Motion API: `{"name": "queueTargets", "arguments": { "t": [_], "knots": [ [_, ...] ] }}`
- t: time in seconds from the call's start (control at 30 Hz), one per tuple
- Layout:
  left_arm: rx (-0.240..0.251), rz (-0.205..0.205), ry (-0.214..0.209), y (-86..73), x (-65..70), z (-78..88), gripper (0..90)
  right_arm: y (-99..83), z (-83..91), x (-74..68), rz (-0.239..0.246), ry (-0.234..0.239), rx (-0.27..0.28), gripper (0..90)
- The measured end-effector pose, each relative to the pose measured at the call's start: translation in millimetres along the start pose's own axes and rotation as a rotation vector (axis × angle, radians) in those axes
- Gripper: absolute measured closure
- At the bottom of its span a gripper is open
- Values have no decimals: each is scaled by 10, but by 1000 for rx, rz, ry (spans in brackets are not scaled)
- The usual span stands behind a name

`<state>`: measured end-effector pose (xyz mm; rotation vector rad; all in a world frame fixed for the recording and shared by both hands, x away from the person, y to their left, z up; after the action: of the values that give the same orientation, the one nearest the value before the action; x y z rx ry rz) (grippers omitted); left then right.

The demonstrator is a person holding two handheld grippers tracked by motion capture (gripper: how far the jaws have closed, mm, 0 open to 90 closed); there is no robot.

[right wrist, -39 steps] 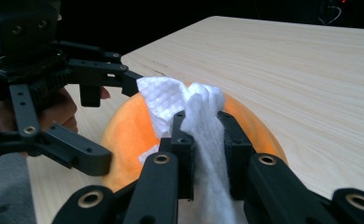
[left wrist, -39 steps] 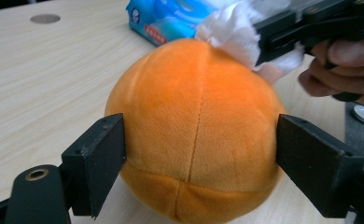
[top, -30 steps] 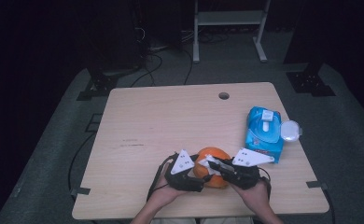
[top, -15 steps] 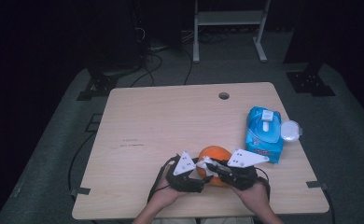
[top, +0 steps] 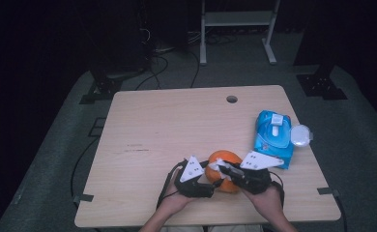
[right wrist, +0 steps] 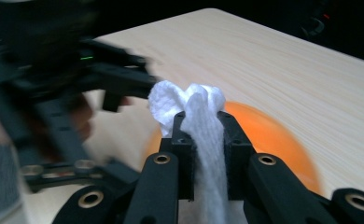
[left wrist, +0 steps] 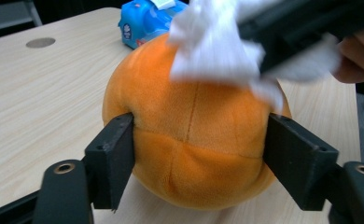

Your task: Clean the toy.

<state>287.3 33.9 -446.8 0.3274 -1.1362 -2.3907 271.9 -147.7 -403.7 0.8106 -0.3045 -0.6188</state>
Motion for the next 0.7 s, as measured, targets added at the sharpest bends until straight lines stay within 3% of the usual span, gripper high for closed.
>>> {"name": "queueTargets", "arguments": {
  "t": [0.1,0.17,0.27,0.37,0.43,0.5,0.53,0.6,0.7],
  "knots": [
    [-20,6,-1,-27,-25,11,311,33,-33,-75,49,3,-13,782],
    [-37,11,-15,-57,-62,12,312,15,-7,29,12,-8,-2,782],
    [-47,25,-37,-103,-119,42,283,-79,59,287,-87,-58,4,779],
    [33,43,-44,-51,-139,114,178,-183,23,383,-140,-35,-1,778],
    [86,43,-54,-4,-123,139,140,-167,-33,318,-128,32,8,776],
    [26,1,-28,-19,-105,103,148,-131,-118,203,-87,95,8,771],
    [-9,-11,-16,-58,-102,80,175,-118,-156,147,-59,97,-2,771],
    [-20,20,-34,-125,-143,82,216,-103,-177,106,-26,64,-29,771],
    [-45,53,-46,-176,-227,125,227,-178,-143,232,-71,14,-42,772]
  ]
}}
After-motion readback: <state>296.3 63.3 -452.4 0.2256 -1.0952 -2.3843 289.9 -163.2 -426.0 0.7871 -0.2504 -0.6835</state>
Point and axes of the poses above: each handheld gripper's, and its own axes: z roughly backward along the jaws, y roughly out of its top, x roughly to its right, the point moved 2 cm from there along -z, roughly forward along the jaws, and after that the axes turned 15 degrees about -x, right-handed, at the moved point
